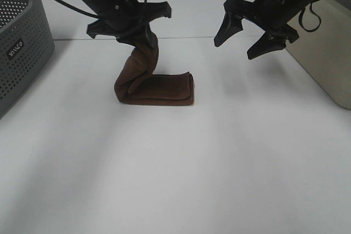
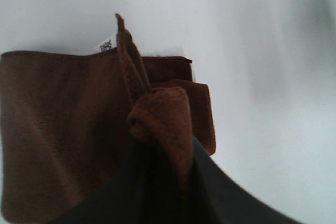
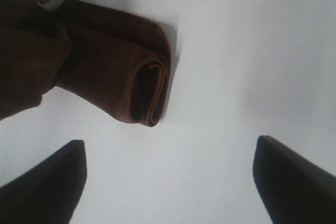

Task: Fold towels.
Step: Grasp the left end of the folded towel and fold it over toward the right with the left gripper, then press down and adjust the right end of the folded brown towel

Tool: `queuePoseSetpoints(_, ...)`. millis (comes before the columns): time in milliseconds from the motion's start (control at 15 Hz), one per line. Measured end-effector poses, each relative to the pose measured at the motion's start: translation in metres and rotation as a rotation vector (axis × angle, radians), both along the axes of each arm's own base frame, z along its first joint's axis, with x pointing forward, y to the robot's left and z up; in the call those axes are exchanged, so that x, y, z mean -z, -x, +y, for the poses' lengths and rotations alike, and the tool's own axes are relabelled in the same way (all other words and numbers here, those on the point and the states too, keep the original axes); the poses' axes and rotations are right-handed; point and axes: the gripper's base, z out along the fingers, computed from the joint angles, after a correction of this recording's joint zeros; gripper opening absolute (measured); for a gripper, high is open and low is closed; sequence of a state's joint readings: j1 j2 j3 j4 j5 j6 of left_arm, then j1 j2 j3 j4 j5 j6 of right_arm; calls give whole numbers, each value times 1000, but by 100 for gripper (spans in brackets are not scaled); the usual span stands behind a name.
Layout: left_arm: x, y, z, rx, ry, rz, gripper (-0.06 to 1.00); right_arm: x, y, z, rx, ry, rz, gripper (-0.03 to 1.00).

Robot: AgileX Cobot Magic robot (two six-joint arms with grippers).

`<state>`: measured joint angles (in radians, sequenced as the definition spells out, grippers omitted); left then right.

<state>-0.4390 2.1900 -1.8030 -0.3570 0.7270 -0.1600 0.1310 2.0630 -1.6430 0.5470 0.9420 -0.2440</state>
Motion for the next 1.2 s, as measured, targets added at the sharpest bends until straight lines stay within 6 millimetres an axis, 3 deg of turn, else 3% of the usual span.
queuePoseSetpoints(67, 0, 0, 0, 0, 0, 0, 18, 0, 0, 0, 0, 0, 0, 81)
queuePoseSetpoints(333, 12, 5, -48, 32, 60, -22, 57, -11, 6, -2, -23, 15, -1, 81)
queuePoseSetpoints(533, -3, 0, -49, 37, 69, -67, 62, -12, 6, -1, -19, 7, 1, 81)
queuePoseSetpoints(667, -15, -11, -30, 44, -5, -98, 62, -14, 6, 3, -4, -48, 10, 81)
queuePoseSetpoints(867, -29, -29, 25, -9, -129, -106, 62, -11, 4, 18, -1, -195, 35, 81)
queuePoseSetpoints(1067, -36, -41, 76, -94, -165, -66, 62, 17, 3, 63, -86, -384, 79, 81)
queuePoseSetpoints(1200, -33, -42, 91, -113, -180, -15, 62, 40, 4, 90, -129, -499, 118, 81)
